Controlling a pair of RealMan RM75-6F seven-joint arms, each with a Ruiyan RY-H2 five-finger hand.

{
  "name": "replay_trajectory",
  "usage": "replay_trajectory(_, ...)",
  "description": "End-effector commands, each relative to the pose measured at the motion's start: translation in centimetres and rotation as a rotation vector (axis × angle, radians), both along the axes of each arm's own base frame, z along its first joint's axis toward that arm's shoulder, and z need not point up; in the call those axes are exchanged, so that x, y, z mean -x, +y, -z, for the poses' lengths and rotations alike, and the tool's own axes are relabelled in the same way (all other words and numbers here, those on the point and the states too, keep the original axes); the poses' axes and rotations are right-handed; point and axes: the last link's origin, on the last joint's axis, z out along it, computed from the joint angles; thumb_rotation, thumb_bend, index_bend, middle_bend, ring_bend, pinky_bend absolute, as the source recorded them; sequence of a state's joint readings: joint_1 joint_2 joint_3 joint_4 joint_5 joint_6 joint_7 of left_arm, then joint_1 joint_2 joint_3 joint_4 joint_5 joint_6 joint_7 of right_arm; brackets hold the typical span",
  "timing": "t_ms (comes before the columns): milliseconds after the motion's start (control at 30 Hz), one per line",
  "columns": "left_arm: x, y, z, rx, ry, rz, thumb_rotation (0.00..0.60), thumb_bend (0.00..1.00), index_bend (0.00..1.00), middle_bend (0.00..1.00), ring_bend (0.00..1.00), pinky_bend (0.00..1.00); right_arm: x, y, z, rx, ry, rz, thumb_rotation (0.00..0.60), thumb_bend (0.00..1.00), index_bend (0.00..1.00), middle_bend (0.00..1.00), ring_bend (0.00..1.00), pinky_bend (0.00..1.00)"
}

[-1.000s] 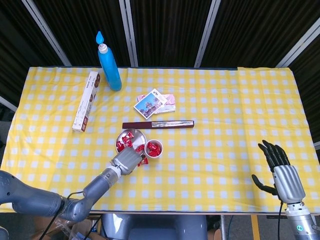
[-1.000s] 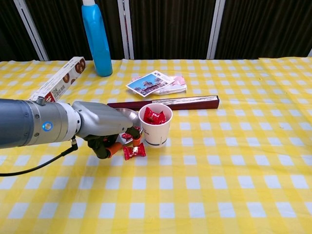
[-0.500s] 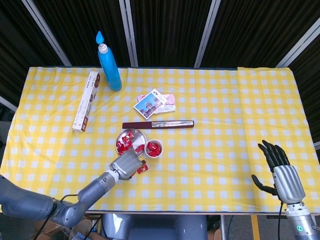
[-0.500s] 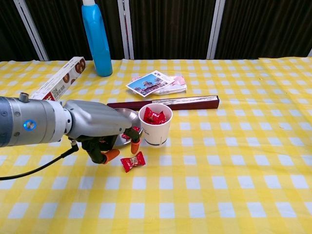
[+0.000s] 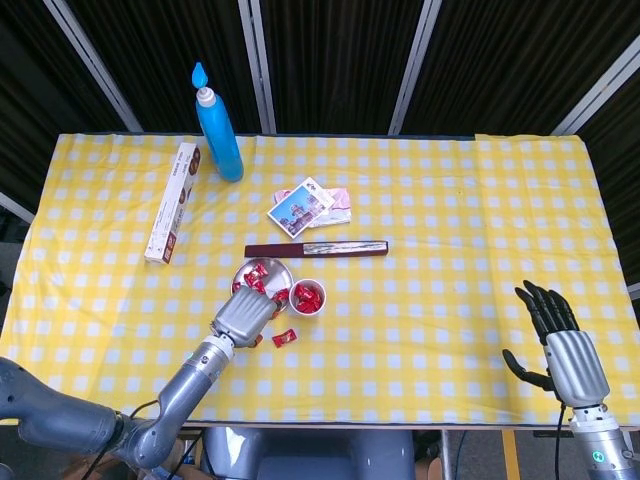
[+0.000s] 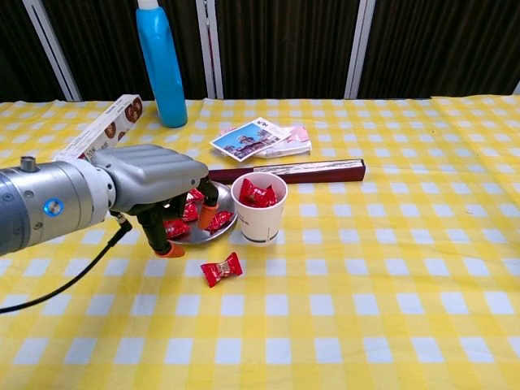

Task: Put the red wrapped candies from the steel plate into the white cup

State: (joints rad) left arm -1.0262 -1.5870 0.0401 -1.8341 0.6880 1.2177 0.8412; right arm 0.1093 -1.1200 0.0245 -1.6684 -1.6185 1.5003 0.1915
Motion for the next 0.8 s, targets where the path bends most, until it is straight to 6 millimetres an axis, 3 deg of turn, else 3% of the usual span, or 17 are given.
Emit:
replay_trajectory(33,0.0,-0.5,0.9,-0.023,0.001,-0.044,0.600,0.30,0.48,1.00,1.00,1.00,0.0,0.0,0.0,0.001,-0.001,-0.001,0.600,0.39,0.00,0.00,0.00,0.00)
replay_trajectory(400,-0.1,-1.3,1.6,-0.114,0.047,-0.158,0.600,0.32,0.43,1.00,1.00,1.00,-0.1,0.1,-0.1,-0.003,-0.005,-0.008,0.600,0.39,0.00,0.00,0.00,0.00)
replay_trajectory(800,-0.5,-1.9,2.8,-0.070,0.011,-0.215,0.600,0.34,0.37,1.00,1.00,1.00,-0.1,0.1,0.0,-0.004,-0.002,-0.006,0.600,0.39,0.00,0.00,0.00,0.00)
